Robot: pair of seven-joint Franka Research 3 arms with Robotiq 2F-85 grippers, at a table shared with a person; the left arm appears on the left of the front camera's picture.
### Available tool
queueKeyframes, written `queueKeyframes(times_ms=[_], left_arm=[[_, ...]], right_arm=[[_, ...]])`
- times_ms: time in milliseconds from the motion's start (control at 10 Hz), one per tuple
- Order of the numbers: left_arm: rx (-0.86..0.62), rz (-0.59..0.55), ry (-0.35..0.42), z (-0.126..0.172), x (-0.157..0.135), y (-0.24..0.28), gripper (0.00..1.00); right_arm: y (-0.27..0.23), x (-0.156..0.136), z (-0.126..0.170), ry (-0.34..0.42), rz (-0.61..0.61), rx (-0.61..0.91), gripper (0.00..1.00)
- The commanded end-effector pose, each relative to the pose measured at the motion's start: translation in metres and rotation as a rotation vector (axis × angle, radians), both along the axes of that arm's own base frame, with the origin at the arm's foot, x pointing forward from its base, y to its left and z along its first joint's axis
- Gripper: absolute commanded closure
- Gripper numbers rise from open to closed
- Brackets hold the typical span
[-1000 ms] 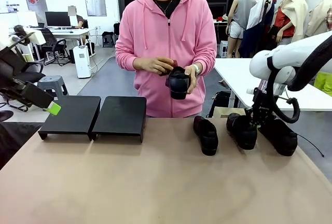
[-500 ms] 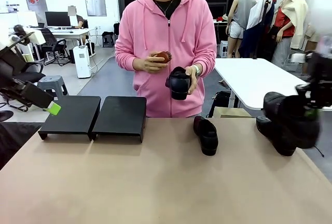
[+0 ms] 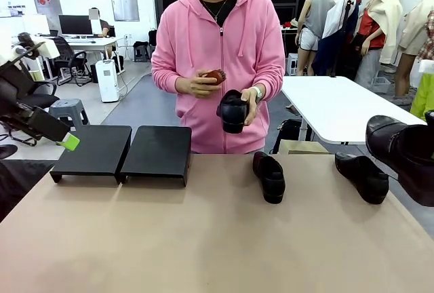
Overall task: Organize the shoes by placing them on the stand.
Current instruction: Pick up one Shoe and place it in the middle of the table.
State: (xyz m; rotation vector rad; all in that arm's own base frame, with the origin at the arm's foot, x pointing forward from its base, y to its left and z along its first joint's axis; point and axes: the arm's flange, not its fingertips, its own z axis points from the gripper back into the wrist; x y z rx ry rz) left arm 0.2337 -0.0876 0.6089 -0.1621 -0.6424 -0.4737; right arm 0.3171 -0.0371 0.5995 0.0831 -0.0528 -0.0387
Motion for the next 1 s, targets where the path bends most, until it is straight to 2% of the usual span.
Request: queueKeyframes(times_ms=[0, 100, 200, 300, 400, 600, 700, 800, 900], left_arm=[[-0.006, -0.014, -0.002, -0.001, 0.000, 0.001, 0.00], [-0.006, -0.014, -0.002, -0.001, 0.000, 0.001, 0.00], [-0.006, -0.014, -0.002, -0.001, 0.000, 0.001, 0.00], [-0.006, -0.014, -0.002, -0.001, 0.000, 0.001, 0.00], [-0.006, -0.014, -0.002, -0.001, 0.000, 0.001, 0.00], [-0.006, -0.014, -0.002, -0.001, 0.000, 0.001, 0.00], [-0.006, -0.014, -0.002, -0.001, 0.000, 0.001, 0.00], [-0.006, -0.014, -0.002, -0.001, 0.000, 0.001, 0.00], [-0.006, -0.014, -0.002, -0.001, 0.000, 0.001, 0.00]], right_arm=[[0.006, 0.000, 0.001, 0.020, 0.004, -0.008, 1.00], [0.000, 0.000, 0.000, 0.000, 0.000, 0.000, 1.00], [0.044, 0.023, -0.008, -0.019, -0.019, -0.087, 1.00], [0.089, 0.040, -0.005, -0.039, 0.033, -0.095, 1.00], [0.102, 0.046, 0.002, -0.025, -0.014, -0.070, 1.00], [0.065, 0.035, 0.005, 0.079, -0.090, 0.074, 1.00], [0.021, 0.017, 0.001, 0.103, -0.212, 0.102, 1.00], [-0.027, -0.008, -0.006, 0.121, -0.256, 0.213, 1.00], [-0.056, -0.020, -0.019, 0.142, -0.289, 0.298, 1.00]])
